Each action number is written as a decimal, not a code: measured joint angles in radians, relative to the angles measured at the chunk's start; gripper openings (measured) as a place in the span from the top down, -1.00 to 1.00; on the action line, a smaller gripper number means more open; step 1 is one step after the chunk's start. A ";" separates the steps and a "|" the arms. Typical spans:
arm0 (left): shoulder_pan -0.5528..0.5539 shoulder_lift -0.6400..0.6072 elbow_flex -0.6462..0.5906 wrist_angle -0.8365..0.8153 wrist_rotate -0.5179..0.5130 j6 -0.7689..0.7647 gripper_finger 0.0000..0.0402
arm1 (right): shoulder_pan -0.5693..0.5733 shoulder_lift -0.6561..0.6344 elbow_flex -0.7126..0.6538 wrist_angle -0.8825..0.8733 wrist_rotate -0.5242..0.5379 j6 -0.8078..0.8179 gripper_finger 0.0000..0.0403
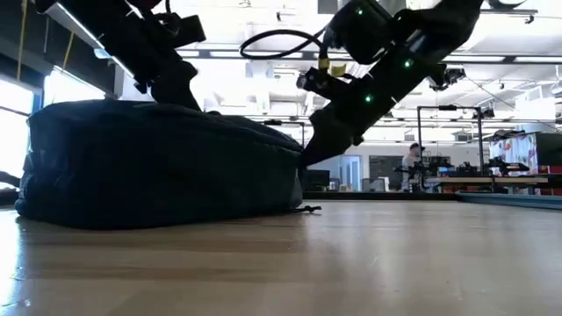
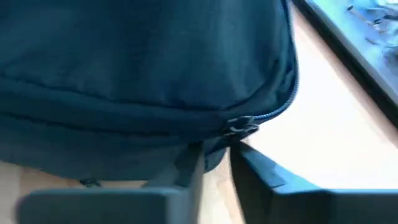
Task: Unpack backpack
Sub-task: Open the backpack
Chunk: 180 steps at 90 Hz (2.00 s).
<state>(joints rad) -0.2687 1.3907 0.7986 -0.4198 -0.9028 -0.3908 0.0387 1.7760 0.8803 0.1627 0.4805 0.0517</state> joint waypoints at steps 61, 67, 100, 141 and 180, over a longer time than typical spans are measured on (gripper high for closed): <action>-0.008 -0.011 0.017 -0.036 -0.166 0.056 0.73 | 0.203 -0.061 0.001 -0.131 0.062 -0.078 1.00; -0.015 -0.017 0.040 -0.035 -0.163 0.091 0.60 | 0.205 -0.061 0.001 -0.153 0.065 -0.075 1.00; 0.075 0.017 0.151 0.170 0.467 0.495 0.05 | 0.197 -0.061 0.001 -0.175 0.092 -0.059 1.00; 0.293 0.332 0.392 0.171 0.727 0.716 -0.17 | 0.197 -0.061 0.001 -0.163 0.066 -0.056 1.00; 0.386 0.609 0.667 -0.230 0.876 0.856 -0.21 | 0.196 -0.061 0.001 -0.167 0.023 -0.052 1.00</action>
<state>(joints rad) 0.1175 1.9996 1.4660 -0.6500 -0.0270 0.4654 0.2352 1.7149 0.8814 -0.0038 0.5031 -0.0006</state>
